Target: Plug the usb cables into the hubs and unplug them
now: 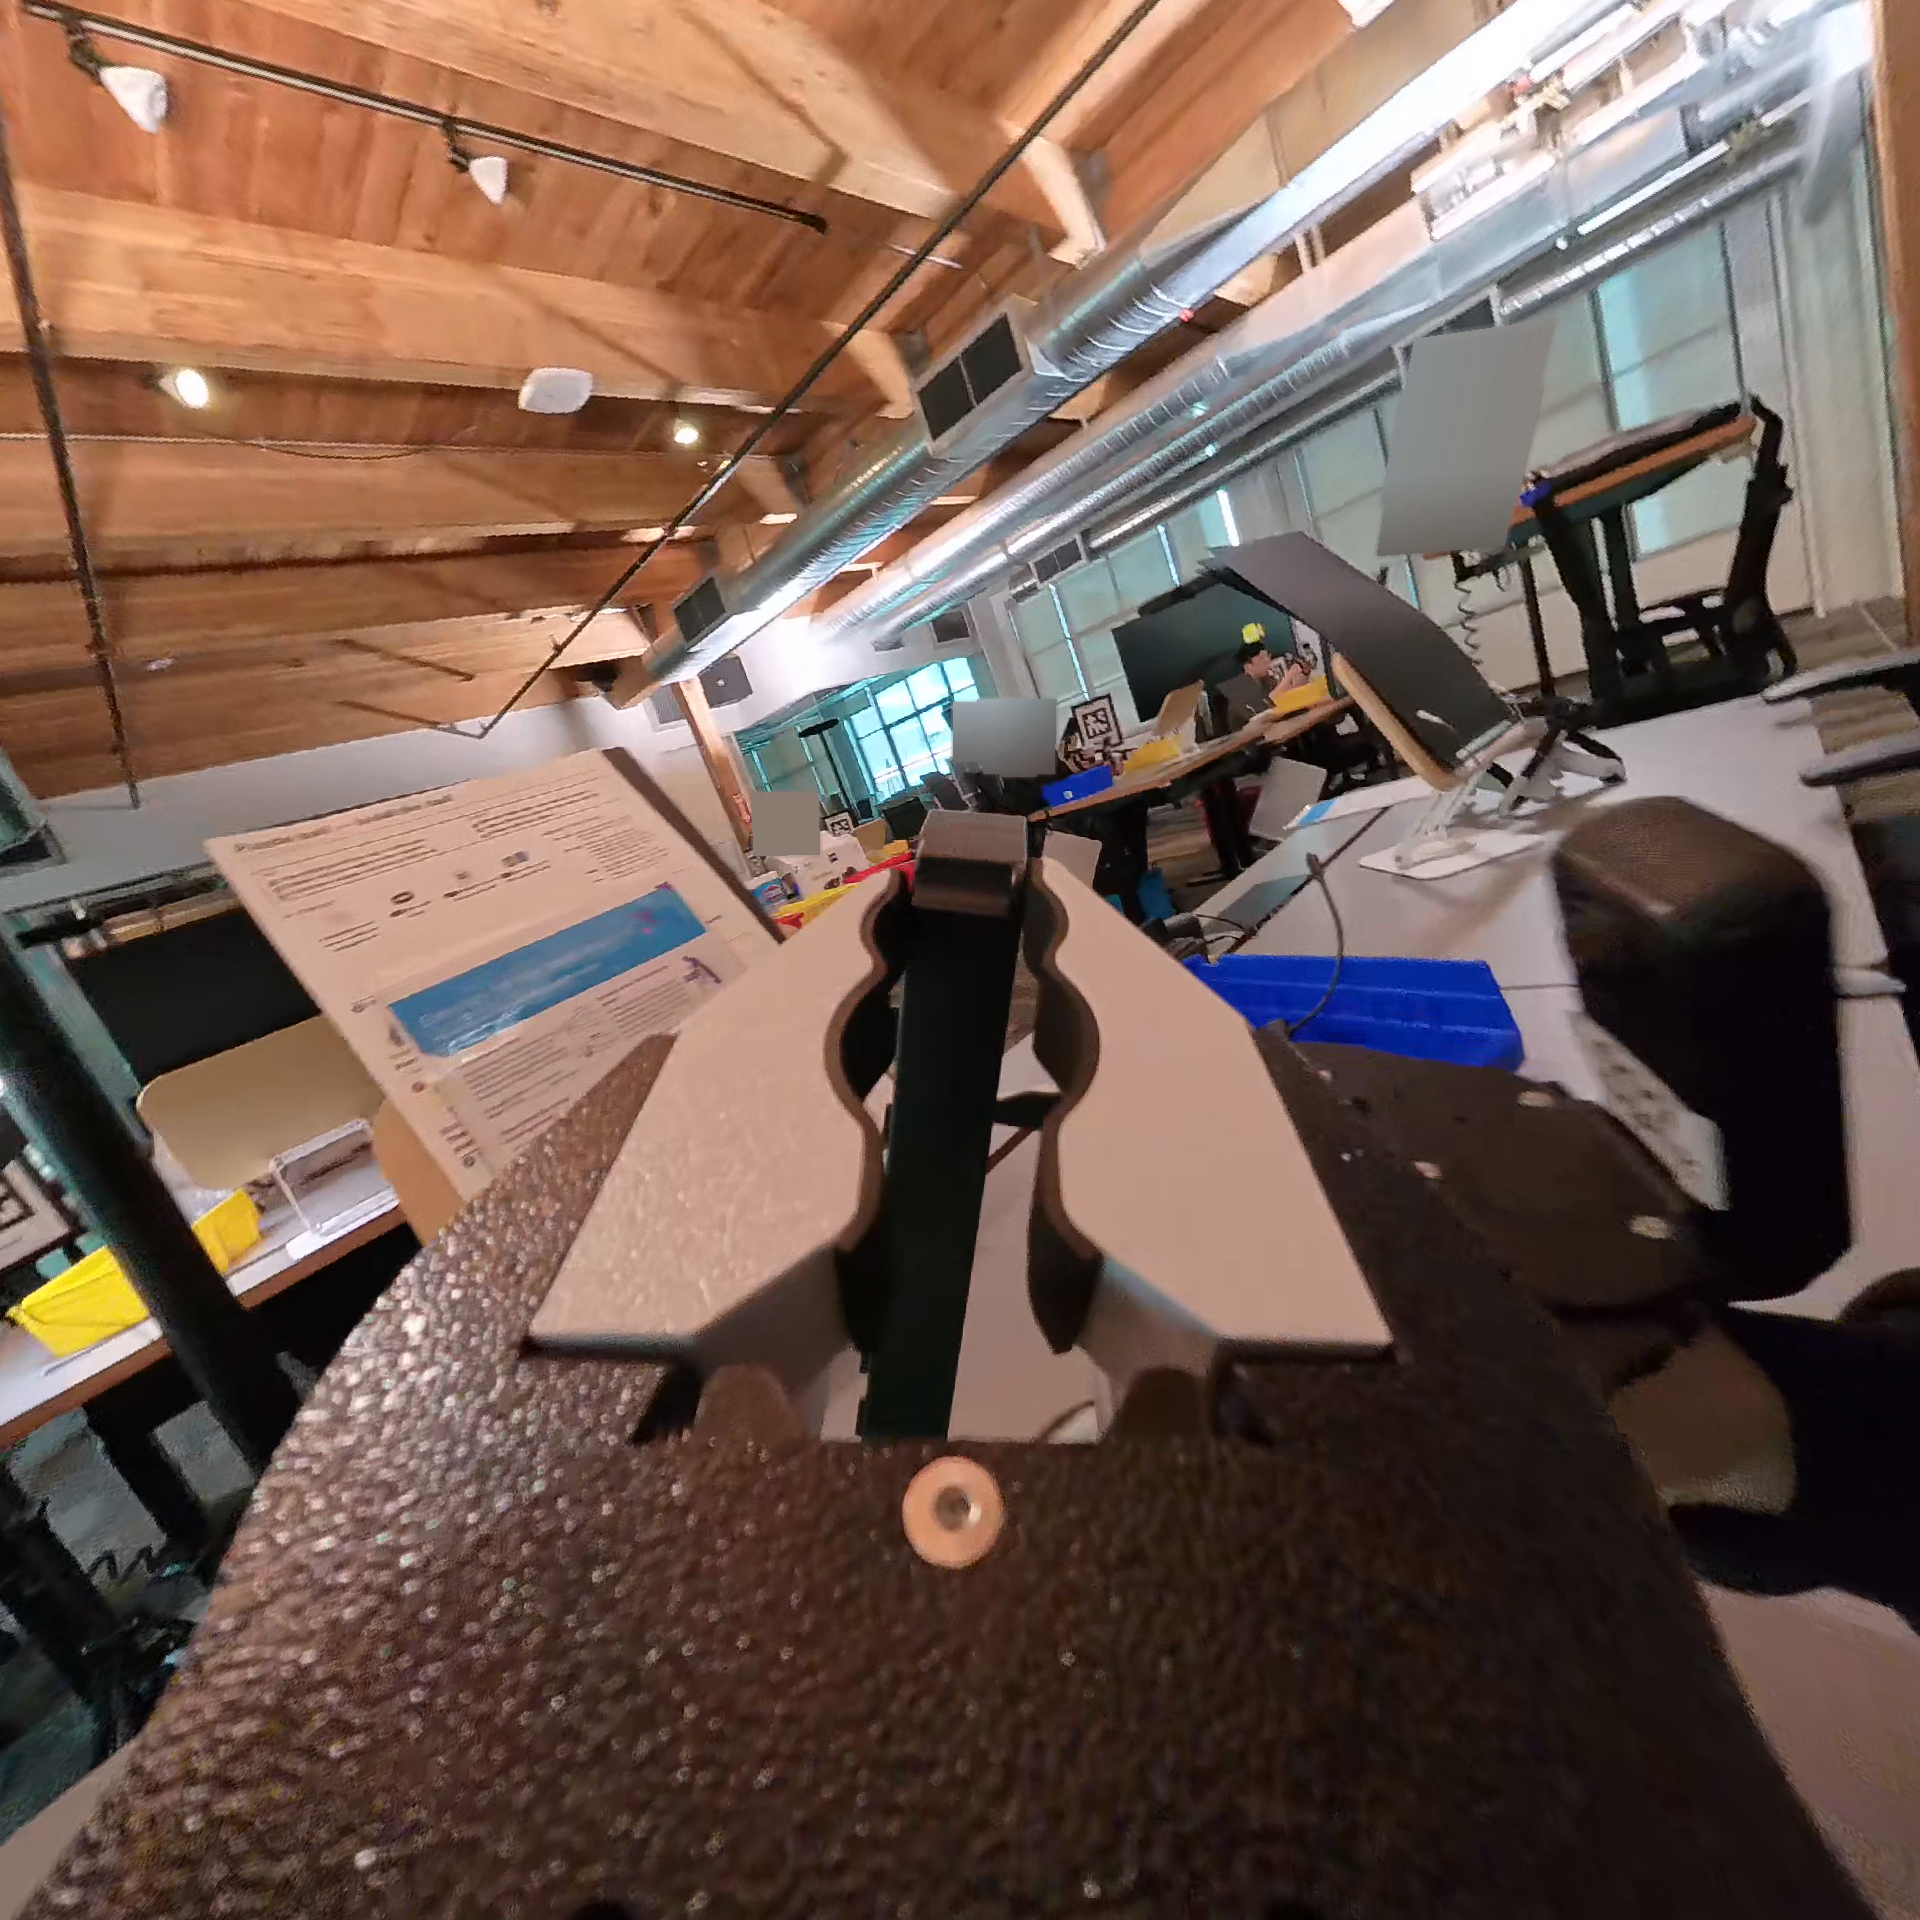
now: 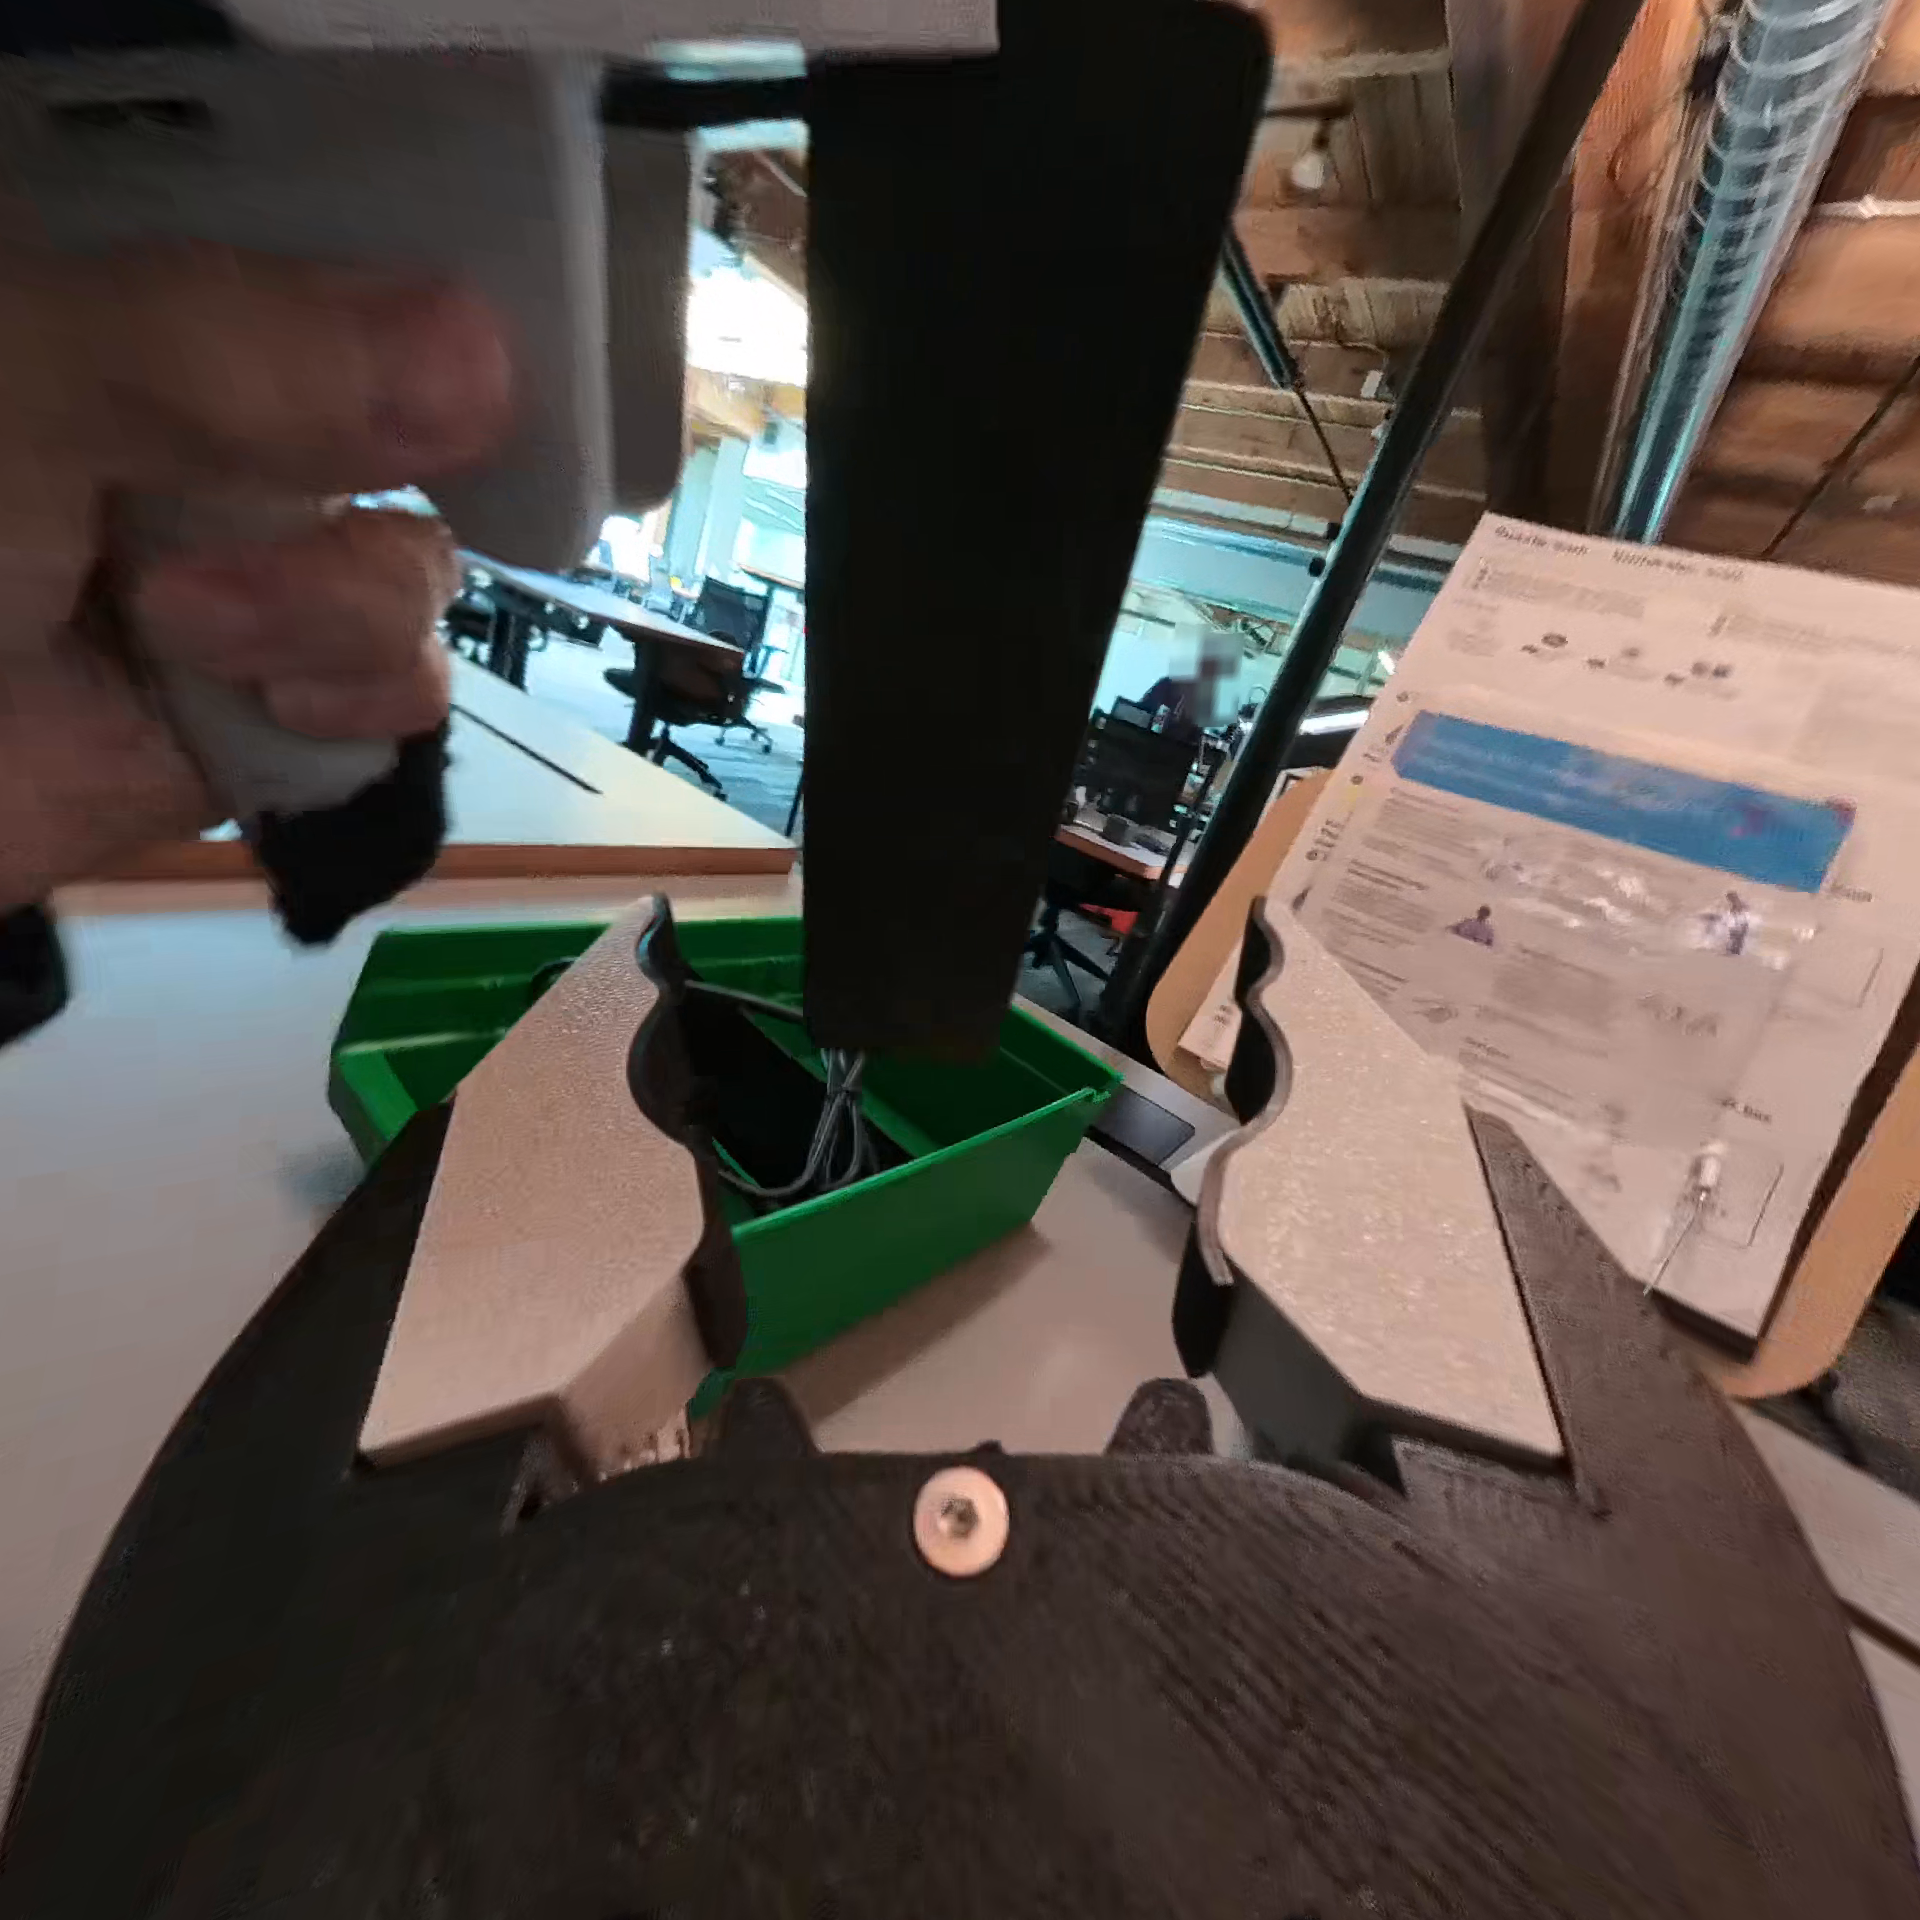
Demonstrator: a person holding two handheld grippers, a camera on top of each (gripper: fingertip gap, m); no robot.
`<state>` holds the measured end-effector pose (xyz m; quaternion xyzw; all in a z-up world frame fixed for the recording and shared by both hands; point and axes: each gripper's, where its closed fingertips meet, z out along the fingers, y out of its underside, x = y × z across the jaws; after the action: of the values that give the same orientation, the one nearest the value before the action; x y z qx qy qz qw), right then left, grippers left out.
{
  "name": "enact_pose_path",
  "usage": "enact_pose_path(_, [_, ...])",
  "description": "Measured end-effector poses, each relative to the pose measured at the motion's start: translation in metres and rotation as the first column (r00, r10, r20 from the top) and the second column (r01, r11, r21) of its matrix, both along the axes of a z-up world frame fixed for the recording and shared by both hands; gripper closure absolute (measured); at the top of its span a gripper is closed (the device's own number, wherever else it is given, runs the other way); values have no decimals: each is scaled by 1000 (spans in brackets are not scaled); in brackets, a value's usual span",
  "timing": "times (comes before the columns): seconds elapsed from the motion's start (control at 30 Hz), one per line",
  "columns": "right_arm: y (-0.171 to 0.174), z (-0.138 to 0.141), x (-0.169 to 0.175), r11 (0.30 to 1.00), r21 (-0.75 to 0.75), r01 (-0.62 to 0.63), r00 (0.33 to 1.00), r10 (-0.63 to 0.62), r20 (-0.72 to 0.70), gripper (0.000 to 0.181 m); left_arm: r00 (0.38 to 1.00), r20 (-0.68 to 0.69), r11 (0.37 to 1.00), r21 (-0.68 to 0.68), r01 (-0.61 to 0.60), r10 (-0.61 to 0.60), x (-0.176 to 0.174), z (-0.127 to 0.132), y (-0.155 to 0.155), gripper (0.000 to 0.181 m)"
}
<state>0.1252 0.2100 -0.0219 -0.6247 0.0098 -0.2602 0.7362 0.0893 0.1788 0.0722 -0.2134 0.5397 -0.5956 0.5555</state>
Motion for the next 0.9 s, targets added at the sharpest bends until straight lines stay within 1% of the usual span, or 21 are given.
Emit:
enact_pose_path(0.07, [0, 7, 12, 997, 52, 55, 998, -53, -33, 71, 1000, 1, 999, 41, 18, -18, 1, -2, -19, 161])
enact_pose_path(0.1, [-5, 13, 15, 993, 95, 66, 998, -64, -27, 78, 1000, 0, 998, 60, 28, -28, 1, -4, -28, 161])
enact_pose_path(0.13, [-10, 20, 14, 990, 132, 56, 998, -57, 2, 96, 999, -3, 997, 73, 35, -35, 3, -6, -35, 161])
enact_pose_path(0.2, [-16, 20, 9, 993, 110, 33, 996, -41, 73, 125, 999, 21, 996, 80, 44, -46, 5, -8, -47, 160])
enact_pose_path(0.3, [-33, 21, 16, 991, 133, 23, 997, -32, 64, 127, 994, 45, 992, 82, 92, -96, 5, -10, -61, 157])
enact_pose_path(0.33, [-41, 22, 19, 988, 155, 5, 999, -11, 39, 127, 994, 37, 991, 80, 103, -107, 5, -11, -62, 144])
enact_pose_path(0.37, [-49, 24, 22, 982, 186, -21, 1000, 22, -7, 127, 993, 7, 990, 84, 117, -118, 7, -14, -61, 138])
enact_pose_path(0.43, [-69, 29, 24, 955, 273, -113, 986, 142, -87, 127, 981, -109, 976, 131, 175, -161, 12, -30, -61, 130])
enact_pose_path(0.47, [-80, 32, 27, 938, 317, -143, 975, 188, -118, 128, 966, -186, 960, 181, 215, -182, 14, -46, -61, 130])
enact_pose_path(0.5, [-90, 34, 29, 925, 348, -153, 967, 213, -142, 128, 951, -254, 939, 247, 240, -176, 18, -62, -60, 128])
enact_pose_path(0.53, [-98, 36, 31, 919, 359, -162, 962, 229, -151, 128, 954, -272, 922, 324, 213, -125, 24, -74, -55, 125])
enact_pose_path(0.57, [-106, 38, 32, 912, 378, -159, 960, 233, -158, 127, 971, -231, 902, 404, 152, -60, 31, -79, -51, 121])
enact_pose_path(0.6, [-114, 42, 33, 895, 421, -146, 955, 239, -177, 127, 984, -179, 879, 466, 100, -17, 36, -82, -51, 121])
enact_pose_path(0.63, [-121, 48, 33, 867, 477, -144, 940, 271, -209, 128, 988, -154, 862, 504, 62, 20, 42, -86, -54, 122])
enact_pose_path(0.7, [-130, 57, 32, 802, 574, -164, 891, 370, -263, 128, 984, -151, 838, 545, 5, 92, 58, -97, -62, 119])
enact_pose_path(0.77, [-128, 58, 26, 784, 591, -188, 858, 424, -290, 128, 986, -94, 827, 559, -60, 135, 70, -101, -70, 122])
enact_pose_path(0.8, [-126, 58, 20, 772, 597, -219, 840, 460, -287, 128, 987, -43, 822, 560, -106, 156, 75, -100, -71, 133])
enact_pose_path(0.83, [-124, 59, 15, 758, 609, -235, 827, 485, -284, 128, 982, 28, 817, 551, -170, 186, 79, -94, -70, 156])
enact_pose_path(0.87, [-124, 58, 14, 760, 608, -232, 835, 476, -276, 128, 978, 73, 809, 552, -201, 194, 80, -92, -69, 156])
enact_pose_path(0.9, [-124, 57, 13, 775, 580, -251, 852, 461, -247, 127, 979, 78, 812, 549, -199, 187, 80, -92, -67, 158])
